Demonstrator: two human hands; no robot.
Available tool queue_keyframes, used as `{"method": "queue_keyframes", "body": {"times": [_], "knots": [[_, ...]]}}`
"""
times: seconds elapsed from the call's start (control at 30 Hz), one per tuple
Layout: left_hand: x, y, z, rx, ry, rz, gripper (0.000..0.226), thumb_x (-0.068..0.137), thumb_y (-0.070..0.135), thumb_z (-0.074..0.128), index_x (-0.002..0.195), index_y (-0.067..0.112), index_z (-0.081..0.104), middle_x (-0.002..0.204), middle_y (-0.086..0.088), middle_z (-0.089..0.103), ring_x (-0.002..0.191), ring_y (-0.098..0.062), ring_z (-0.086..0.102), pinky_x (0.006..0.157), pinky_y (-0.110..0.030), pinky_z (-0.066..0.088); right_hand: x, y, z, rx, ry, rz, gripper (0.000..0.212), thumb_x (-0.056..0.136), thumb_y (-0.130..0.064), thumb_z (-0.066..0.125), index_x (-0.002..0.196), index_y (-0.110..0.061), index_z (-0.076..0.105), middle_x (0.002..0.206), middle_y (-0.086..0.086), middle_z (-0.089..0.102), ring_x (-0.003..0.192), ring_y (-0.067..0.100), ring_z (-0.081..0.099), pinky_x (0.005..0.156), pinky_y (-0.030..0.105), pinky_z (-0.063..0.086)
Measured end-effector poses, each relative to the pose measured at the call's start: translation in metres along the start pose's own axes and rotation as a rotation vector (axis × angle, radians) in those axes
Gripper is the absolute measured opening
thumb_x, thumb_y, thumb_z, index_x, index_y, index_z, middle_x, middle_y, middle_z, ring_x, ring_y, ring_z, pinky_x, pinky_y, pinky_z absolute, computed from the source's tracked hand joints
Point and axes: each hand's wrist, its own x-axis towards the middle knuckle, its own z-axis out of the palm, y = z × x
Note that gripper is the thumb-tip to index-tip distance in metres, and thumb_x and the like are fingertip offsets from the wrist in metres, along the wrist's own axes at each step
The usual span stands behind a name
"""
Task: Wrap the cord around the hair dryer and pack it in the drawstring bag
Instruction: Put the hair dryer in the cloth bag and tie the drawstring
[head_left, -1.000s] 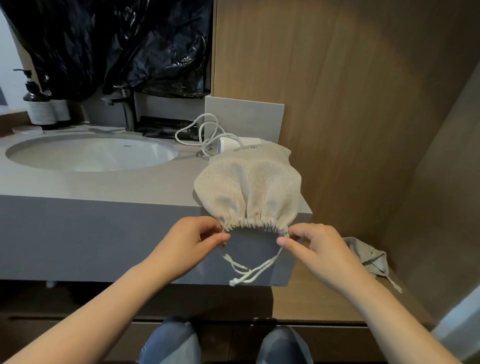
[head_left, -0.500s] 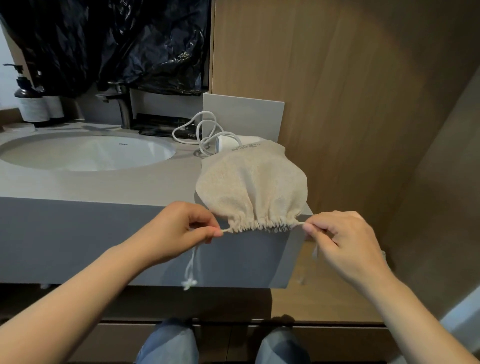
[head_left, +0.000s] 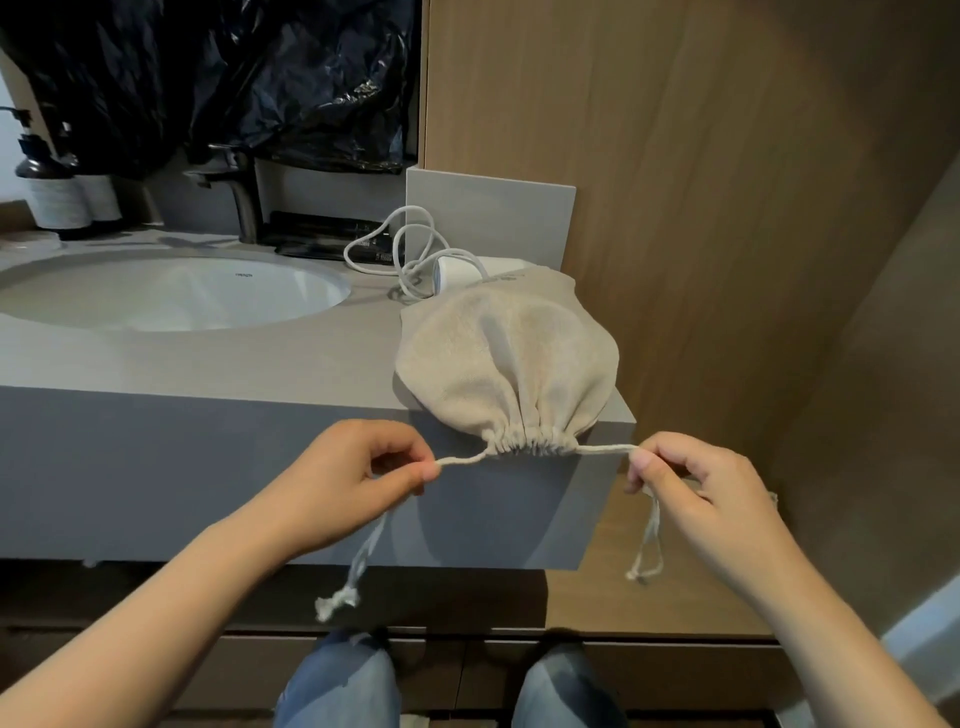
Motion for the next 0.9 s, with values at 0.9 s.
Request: {"method": "queue_keyframes", "body": {"times": [0.9], "knots": [[0.018, 0.077, 0.09, -1.124, 0.083, -0.378, 0.032, 0.066, 0.003, 0.077, 0.09, -0.004, 0.056, 0.094, -0.024, 0.065, 0.093, -0.03, 0.071, 0.08, -0.033, 0.059, -0.075, 0.027, 0.053, 0.616, -0.287, 0.333, 0.018, 0.093, -0.017, 0.06, 0.091, -0.021, 0.077, 0.074, 0.004, 0.072, 0.075, 0.012, 0.068, 0.077, 0.022, 0.053]]}}
